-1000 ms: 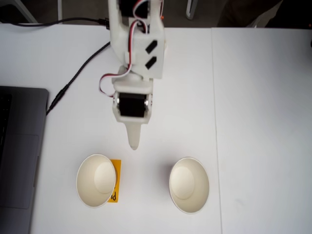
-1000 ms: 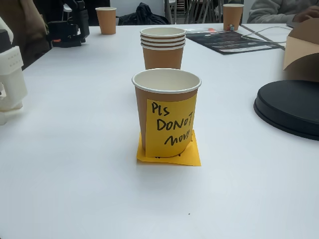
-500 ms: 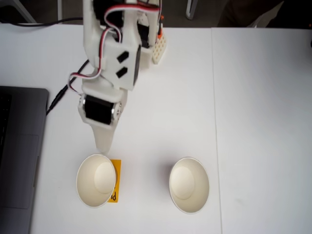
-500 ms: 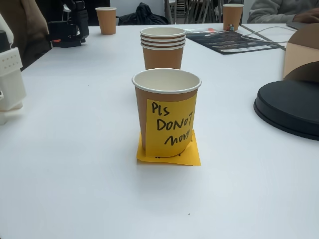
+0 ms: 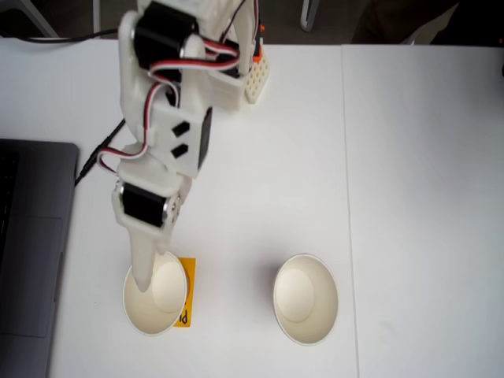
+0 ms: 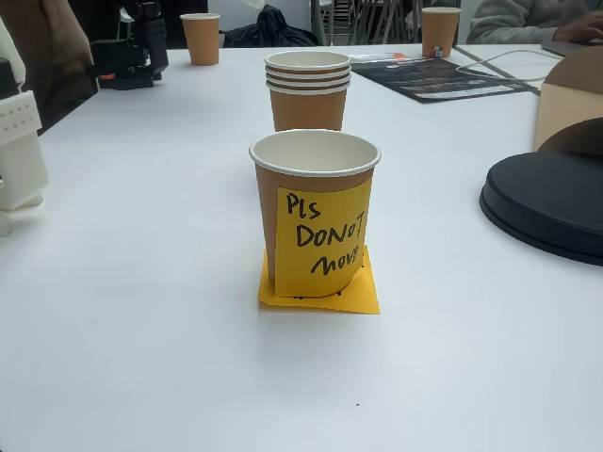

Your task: Pickup cup and make a pile of cup.

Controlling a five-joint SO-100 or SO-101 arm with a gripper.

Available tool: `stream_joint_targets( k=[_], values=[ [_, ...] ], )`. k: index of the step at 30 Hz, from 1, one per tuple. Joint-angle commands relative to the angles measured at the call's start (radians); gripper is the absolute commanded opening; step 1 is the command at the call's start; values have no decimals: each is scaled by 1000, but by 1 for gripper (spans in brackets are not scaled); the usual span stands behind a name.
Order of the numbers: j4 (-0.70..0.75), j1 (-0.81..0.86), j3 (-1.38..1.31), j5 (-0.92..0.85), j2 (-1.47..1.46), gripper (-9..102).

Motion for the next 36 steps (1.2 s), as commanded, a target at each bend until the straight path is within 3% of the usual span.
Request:
stream_joint_targets(
  k=[1, 7, 19, 36],
  values=[
    [3, -3, -124, -8, -31, 17],
    [11, -3, -153, -9, -78, 17],
    [178, 37, -156, -2, -110, 19],
    [198, 52, -155, -8, -192, 22]
  ],
)
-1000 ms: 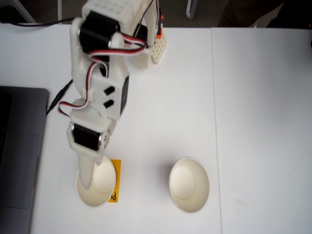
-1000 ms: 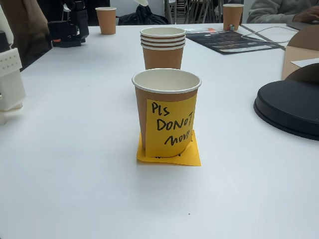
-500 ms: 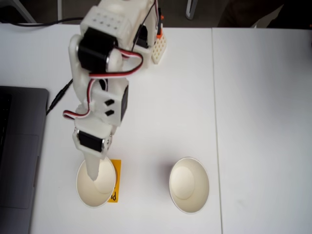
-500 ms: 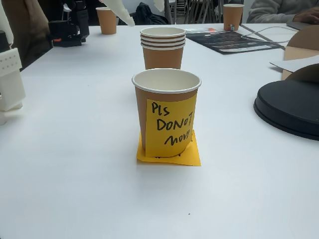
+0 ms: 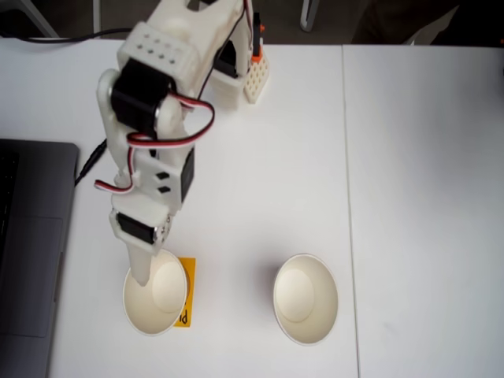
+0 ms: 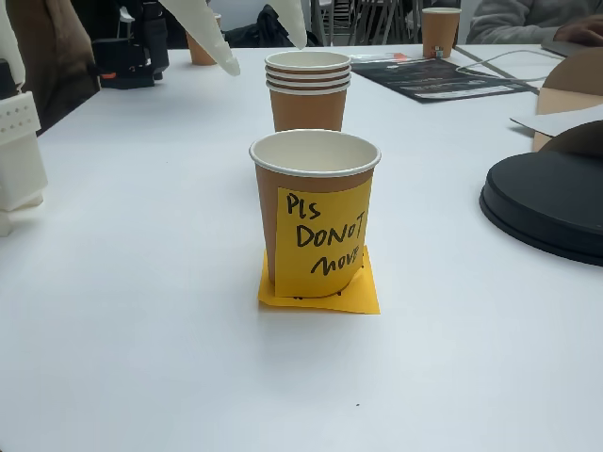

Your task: Pickup cup and make a pile of cup.

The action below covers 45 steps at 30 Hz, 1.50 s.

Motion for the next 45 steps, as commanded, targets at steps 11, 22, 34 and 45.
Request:
stream_joint_targets(
  k=[11, 22, 34, 45],
  values=[
    [-9, 0, -89, -9, -55, 22],
    [-9, -3, -91, -9, -107, 22],
    [-6, -5, -89, -9, -140, 23],
    [-9, -8, -89, -9, -147, 23]
  ],
)
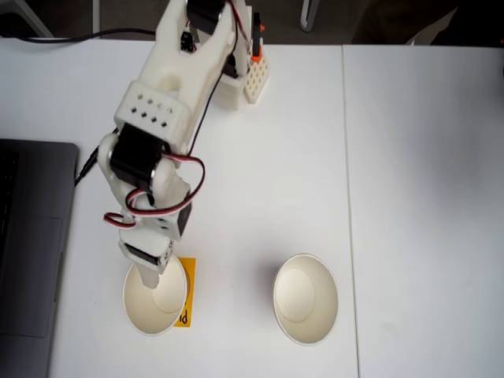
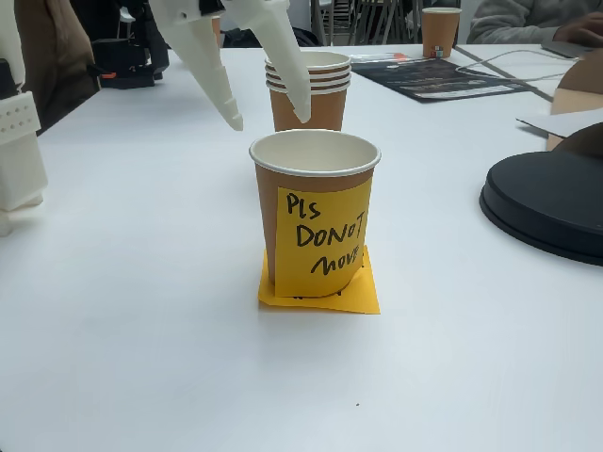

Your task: Pickup cup and make a pile of cup.

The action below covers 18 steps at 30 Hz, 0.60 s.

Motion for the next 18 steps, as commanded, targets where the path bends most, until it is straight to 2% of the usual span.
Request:
stream_joint_targets(
  k=[1, 18],
  values=[
    [-9, -14, -87, -9, 17, 23],
    [2, -37, -87, -9, -6, 23]
  ],
)
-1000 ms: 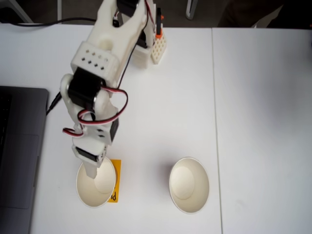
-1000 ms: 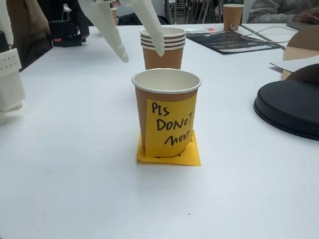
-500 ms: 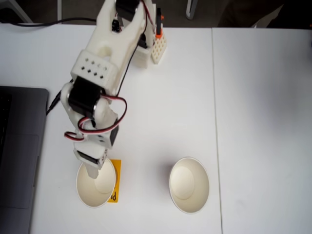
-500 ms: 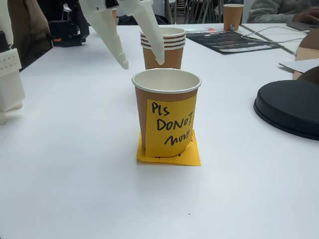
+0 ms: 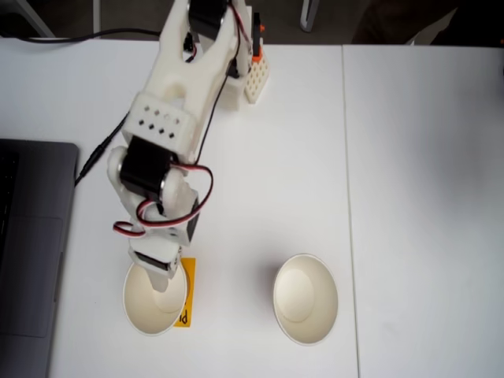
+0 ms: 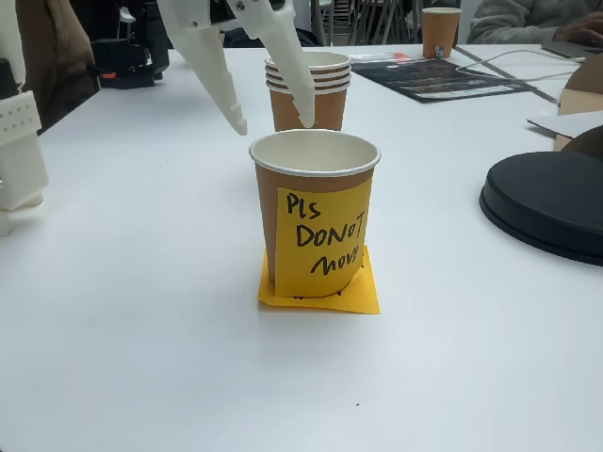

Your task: Pickup cup and make a pile of cup.

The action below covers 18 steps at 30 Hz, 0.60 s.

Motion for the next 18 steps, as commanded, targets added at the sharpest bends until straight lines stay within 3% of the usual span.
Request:
stream_joint_targets(
  k=[1, 18],
  values=[
    [2, -6, -84, -5, 17, 23],
    [-9, -5, -86, -3, -54, 23]
  ],
)
